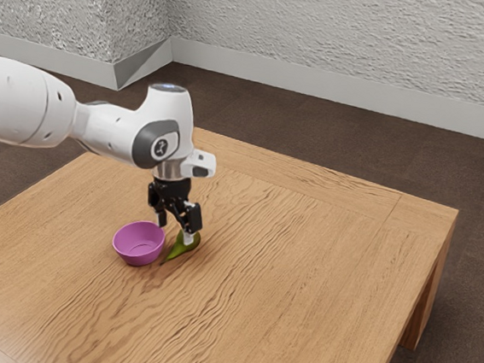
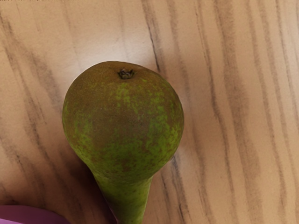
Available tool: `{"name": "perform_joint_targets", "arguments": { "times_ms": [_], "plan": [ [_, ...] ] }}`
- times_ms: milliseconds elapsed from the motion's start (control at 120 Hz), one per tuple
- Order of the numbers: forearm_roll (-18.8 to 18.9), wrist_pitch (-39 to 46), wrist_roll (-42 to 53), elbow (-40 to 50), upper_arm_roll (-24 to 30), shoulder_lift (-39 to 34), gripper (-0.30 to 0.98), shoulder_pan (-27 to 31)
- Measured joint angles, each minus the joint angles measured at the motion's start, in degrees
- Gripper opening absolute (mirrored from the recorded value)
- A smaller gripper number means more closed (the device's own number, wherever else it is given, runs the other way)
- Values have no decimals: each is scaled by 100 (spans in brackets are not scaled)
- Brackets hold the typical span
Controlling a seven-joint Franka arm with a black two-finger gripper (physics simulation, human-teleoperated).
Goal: Place the pear in the bowl.
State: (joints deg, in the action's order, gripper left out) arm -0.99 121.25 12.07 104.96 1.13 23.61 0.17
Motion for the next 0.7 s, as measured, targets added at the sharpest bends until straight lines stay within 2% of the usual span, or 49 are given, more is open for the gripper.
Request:
{"name": "perform_joint_targets", "arguments": {
  "times_ms": [700],
  "plan": [
    [-79,130,609,-573,1,625,69,42]
  ]
}}
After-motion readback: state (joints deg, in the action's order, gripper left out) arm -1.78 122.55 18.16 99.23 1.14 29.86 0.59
